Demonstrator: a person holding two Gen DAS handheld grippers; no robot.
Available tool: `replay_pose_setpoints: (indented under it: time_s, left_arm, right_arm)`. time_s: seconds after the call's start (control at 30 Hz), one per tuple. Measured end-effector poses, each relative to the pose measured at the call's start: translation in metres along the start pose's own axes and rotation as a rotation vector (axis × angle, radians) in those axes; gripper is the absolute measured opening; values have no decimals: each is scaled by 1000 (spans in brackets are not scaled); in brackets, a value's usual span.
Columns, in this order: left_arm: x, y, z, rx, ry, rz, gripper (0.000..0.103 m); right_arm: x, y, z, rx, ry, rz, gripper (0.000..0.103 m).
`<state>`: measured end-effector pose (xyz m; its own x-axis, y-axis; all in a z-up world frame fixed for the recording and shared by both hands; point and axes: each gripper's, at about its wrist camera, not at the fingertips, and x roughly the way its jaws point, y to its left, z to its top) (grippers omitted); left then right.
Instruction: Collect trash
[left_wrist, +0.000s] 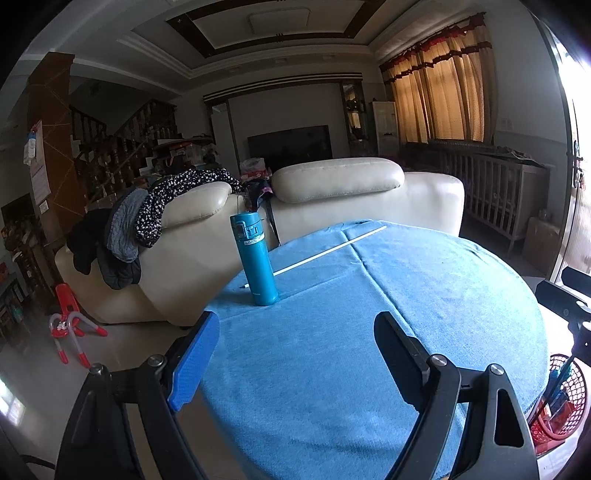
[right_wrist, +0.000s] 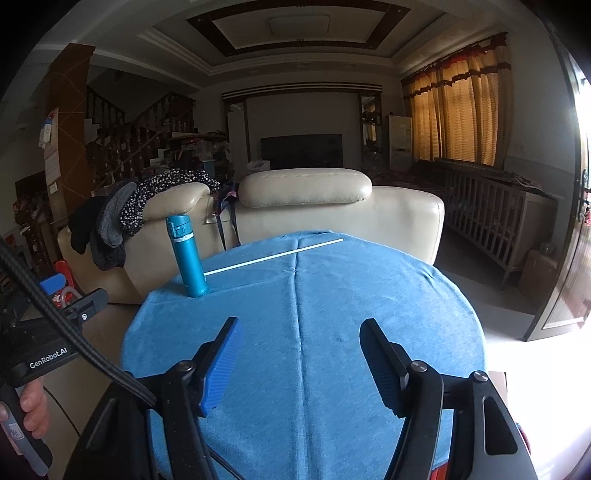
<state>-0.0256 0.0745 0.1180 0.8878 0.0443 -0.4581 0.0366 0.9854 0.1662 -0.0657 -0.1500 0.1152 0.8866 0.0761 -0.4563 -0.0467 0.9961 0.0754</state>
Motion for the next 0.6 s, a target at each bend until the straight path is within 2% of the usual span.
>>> replay_pose_setpoints:
  time_s: [0.6]
  left_arm:
    - [29, -12, 10, 5, 32, 6, 86]
  right_arm:
    - [28, -21, 6, 22, 18, -24, 69]
